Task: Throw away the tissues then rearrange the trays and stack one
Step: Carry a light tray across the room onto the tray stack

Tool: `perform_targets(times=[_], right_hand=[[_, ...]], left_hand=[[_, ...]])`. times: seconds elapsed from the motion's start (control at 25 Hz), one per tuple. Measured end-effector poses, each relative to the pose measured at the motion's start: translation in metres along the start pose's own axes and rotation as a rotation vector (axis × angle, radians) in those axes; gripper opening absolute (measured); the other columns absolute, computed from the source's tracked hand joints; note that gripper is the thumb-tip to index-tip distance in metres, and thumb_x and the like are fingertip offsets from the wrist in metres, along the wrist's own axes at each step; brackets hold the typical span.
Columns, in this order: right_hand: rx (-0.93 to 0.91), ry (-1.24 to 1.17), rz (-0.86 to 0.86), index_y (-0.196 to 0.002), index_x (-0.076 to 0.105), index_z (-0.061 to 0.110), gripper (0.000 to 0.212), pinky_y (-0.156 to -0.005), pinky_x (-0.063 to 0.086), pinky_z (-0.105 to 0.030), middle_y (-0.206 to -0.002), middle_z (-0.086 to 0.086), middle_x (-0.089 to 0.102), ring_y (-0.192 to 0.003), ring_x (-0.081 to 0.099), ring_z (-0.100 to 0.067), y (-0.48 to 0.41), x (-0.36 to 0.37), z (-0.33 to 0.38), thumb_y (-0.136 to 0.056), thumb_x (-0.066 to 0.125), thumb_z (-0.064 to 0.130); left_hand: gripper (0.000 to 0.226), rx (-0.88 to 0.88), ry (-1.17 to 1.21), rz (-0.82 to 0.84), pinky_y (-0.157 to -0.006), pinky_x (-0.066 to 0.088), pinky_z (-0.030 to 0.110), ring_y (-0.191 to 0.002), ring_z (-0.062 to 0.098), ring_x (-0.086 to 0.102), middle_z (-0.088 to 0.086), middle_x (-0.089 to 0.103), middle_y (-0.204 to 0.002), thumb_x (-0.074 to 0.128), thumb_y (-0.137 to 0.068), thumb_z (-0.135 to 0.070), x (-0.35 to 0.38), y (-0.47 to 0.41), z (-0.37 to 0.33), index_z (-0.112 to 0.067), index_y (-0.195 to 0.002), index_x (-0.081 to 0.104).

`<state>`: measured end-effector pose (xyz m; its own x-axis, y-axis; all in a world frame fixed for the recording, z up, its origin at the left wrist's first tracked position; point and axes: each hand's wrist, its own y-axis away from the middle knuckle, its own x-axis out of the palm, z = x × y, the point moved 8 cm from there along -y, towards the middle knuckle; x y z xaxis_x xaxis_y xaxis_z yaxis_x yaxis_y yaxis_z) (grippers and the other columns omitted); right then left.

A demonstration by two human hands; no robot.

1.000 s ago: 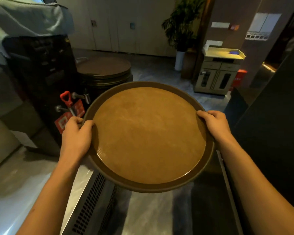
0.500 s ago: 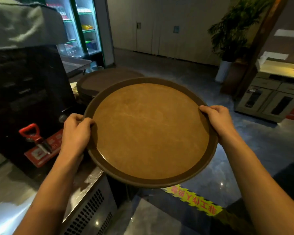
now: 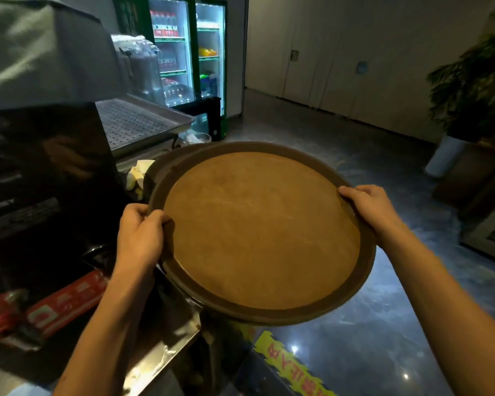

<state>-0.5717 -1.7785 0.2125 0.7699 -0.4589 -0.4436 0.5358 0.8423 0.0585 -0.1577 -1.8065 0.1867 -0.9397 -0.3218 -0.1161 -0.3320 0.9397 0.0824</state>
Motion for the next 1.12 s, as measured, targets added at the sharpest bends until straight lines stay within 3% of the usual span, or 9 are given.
perform_targets(times=[0.08, 0.16, 0.28, 0.44, 0.52, 0.64, 0.72, 0.92, 1.12], right_hand=[[-0.021, 0.016, 0.045, -0.104, 0.064, -0.011, 0.049, -0.066, 0.046, -0.036, -0.095, -0.034, 0.061, -0.079, 0.057, -0.033, -0.035, 0.015, 0.014, -0.095, 0.059, 0.037], [-0.017, 0.027, 0.090, -0.097, 0.065, -0.006, 0.042, -0.066, 0.046, -0.037, -0.090, -0.028, 0.058, -0.079, 0.055, -0.033, -0.063, 0.034, 0.024, -0.095, 0.059, 0.035], [0.015, 0.004, 0.164, -0.095, 0.064, 0.004, 0.028, -0.059, 0.043, -0.033, -0.092, -0.021, 0.057, -0.078, 0.054, -0.032, -0.105, 0.064, 0.031, -0.094, 0.061, 0.032], [0.015, -0.039, 0.274, -0.122, 0.061, -0.008, 0.045, -0.067, 0.051, -0.039, -0.117, -0.031, 0.064, -0.099, 0.063, -0.044, -0.158, 0.110, 0.045, -0.094, 0.061, 0.027], [-0.007, -0.042, 0.344, -0.123, 0.061, -0.007, 0.045, -0.070, 0.050, -0.039, -0.120, -0.032, 0.062, -0.091, 0.063, -0.038, -0.180, 0.128, 0.057, -0.093, 0.062, 0.027], [-0.041, -0.010, 0.425, -0.115, 0.064, -0.007, 0.040, -0.062, 0.046, -0.034, -0.113, -0.031, 0.065, -0.080, 0.059, -0.030, -0.206, 0.155, 0.061, -0.092, 0.063, 0.026], [-0.057, 0.007, 0.470, -0.107, 0.066, -0.005, 0.035, -0.066, 0.048, -0.037, -0.107, -0.029, 0.066, -0.080, 0.061, -0.031, -0.215, 0.172, 0.061, -0.093, 0.062, 0.027], [-0.105, 0.037, 0.498, -0.082, 0.064, 0.004, 0.027, -0.063, 0.043, -0.036, -0.084, -0.022, 0.062, -0.071, 0.057, -0.028, -0.231, 0.185, 0.059, -0.093, 0.061, 0.029], [-0.212, 0.103, 0.468, -0.067, 0.052, 0.010, 0.031, -0.061, 0.040, -0.036, -0.064, -0.011, 0.049, -0.061, 0.048, -0.023, -0.234, 0.184, 0.056, -0.092, 0.060, 0.028]], left_hand=[[0.027, 0.000, 0.014, -0.041, -0.063, 0.050, 0.042, -0.091, 0.031, 0.063, 0.018, 0.061, -0.109, 0.058, -0.078, -0.026, 0.012, -0.021, -0.003, -0.014, -0.102, 0.056], [0.032, -0.015, 0.022, -0.080, -0.062, 0.054, 0.046, -0.092, 0.035, 0.065, 0.021, 0.061, -0.109, 0.057, -0.073, -0.029, 0.020, -0.037, -0.008, -0.012, -0.100, 0.059], [0.028, -0.062, 0.055, -0.142, -0.061, 0.049, 0.038, -0.088, 0.032, 0.065, 0.018, 0.062, -0.102, 0.057, -0.083, -0.025, 0.029, -0.054, -0.006, -0.008, -0.104, 0.057], [0.032, -0.099, 0.070, -0.263, -0.063, 0.049, 0.043, -0.080, 0.037, 0.064, 0.019, 0.064, -0.089, 0.059, -0.076, -0.032, 0.037, -0.065, 0.007, -0.005, -0.093, 0.059], [0.041, -0.140, 0.060, -0.332, -0.061, 0.046, 0.041, -0.077, 0.035, 0.062, 0.019, 0.063, -0.087, 0.059, -0.068, -0.037, 0.038, -0.065, 0.014, -0.003, -0.092, 0.060], [0.043, -0.175, 0.059, -0.413, -0.056, 0.044, 0.036, -0.069, 0.034, 0.060, 0.018, 0.060, -0.079, 0.060, -0.068, -0.036, 0.038, -0.063, 0.021, 0.000, -0.093, 0.061], [0.041, -0.183, 0.031, -0.446, -0.056, 0.047, 0.038, -0.070, 0.032, 0.062, 0.014, 0.063, -0.076, 0.060, -0.071, -0.033, 0.039, -0.063, 0.022, -0.002, -0.097, 0.063], [0.030, -0.200, -0.055, -0.517, -0.074, 0.058, 0.056, -0.085, 0.033, 0.069, 0.016, 0.069, -0.097, 0.061, -0.079, -0.035, 0.046, -0.059, 0.020, -0.016, -0.101, 0.058], [0.028, -0.200, -0.099, -0.507, -0.077, 0.058, 0.055, -0.086, 0.033, 0.068, 0.017, 0.067, -0.099, 0.062, -0.080, -0.036, 0.048, -0.056, 0.016, -0.015, -0.098, 0.057]])
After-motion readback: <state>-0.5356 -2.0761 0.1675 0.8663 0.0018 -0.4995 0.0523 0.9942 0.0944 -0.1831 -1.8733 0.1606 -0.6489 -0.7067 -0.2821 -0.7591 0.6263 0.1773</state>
